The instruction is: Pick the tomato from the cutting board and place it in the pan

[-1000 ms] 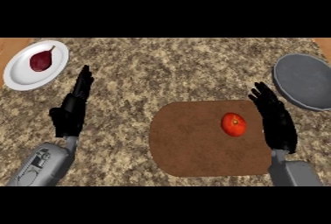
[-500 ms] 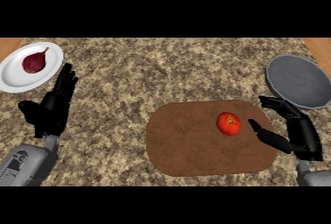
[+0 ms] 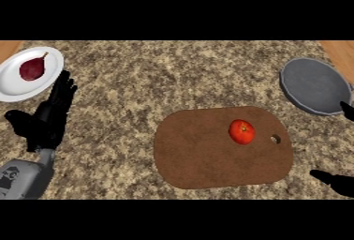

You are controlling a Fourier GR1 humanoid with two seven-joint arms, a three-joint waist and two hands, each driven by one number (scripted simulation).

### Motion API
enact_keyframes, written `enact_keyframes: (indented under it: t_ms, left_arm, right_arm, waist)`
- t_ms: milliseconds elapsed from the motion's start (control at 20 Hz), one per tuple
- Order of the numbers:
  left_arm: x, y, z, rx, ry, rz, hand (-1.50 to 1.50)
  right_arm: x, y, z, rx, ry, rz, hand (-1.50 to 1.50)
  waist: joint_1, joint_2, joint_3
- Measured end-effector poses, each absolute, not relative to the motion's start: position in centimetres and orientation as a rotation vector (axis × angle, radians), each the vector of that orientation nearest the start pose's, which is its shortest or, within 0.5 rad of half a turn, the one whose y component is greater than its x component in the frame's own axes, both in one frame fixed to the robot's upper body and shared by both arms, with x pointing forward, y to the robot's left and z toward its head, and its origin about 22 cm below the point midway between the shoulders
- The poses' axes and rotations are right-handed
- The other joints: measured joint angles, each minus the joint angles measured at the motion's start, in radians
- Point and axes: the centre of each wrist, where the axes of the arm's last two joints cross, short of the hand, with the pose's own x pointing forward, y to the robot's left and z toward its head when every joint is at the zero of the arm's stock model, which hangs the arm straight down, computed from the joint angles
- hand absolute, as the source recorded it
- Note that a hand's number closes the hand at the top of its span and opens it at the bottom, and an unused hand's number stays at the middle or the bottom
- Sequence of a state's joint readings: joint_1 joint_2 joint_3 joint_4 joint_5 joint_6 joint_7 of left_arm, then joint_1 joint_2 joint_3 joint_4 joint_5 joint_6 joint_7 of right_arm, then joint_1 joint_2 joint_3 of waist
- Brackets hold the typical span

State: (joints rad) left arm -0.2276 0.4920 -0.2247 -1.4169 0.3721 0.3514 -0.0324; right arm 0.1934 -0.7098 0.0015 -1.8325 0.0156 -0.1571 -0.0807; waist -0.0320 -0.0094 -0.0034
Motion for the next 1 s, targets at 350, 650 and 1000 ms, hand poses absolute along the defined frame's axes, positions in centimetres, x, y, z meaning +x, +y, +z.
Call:
enact_keyframes:
  t_ms: [350,650,1000]
  left_arm:
    - [29.4,28.3,4.3,0.217,-1.61,-0.04,0.0]
    - [30.2,27.5,4.5,0.201,-1.625,-0.05,0.0]
    - [30.1,26.8,5.0,0.184,-1.622,-0.062,0.0]
  right_arm:
    - [19.7,-33.8,18.9,-0.682,-1.504,0.728,-1.5]
    - [20.9,-31.0,23.4,-0.75,-1.461,0.792,-1.5]
    - [23.0,-27.6,23.7,-0.639,-1.45,0.814,-1.5]
  waist:
    - [0.017,0.006,0.0]
    - [0.037,0.01,0.001]
    - [0.046,0.011,0.002]
